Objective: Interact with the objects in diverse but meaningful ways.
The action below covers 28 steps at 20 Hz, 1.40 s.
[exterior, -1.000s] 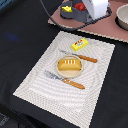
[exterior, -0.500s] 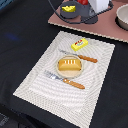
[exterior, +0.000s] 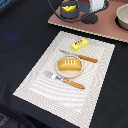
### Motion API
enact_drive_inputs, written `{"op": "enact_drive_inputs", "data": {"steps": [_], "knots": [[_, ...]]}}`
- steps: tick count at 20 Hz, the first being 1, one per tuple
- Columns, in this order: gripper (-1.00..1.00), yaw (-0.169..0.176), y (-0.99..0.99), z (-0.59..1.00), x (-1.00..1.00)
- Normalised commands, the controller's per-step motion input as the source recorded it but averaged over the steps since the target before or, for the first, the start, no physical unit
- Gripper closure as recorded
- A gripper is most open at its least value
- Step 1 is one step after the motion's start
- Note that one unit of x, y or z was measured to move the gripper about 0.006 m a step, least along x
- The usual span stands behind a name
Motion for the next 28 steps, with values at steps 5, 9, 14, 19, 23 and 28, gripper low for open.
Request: {"op": "enact_drive_inputs", "data": {"steps": [5,9,14,19,23,28], "knots": [[1.00,-0.019,0.36,0.00,0.38],[1.00,-0.008,0.36,-0.04,0.26],[1.00,0.000,0.47,0.00,0.26],[1.00,-0.001,0.41,0.00,0.29],[1.00,0.000,0.44,0.00,0.33],[1.00,-0.005,0.29,0.00,0.43]]}}
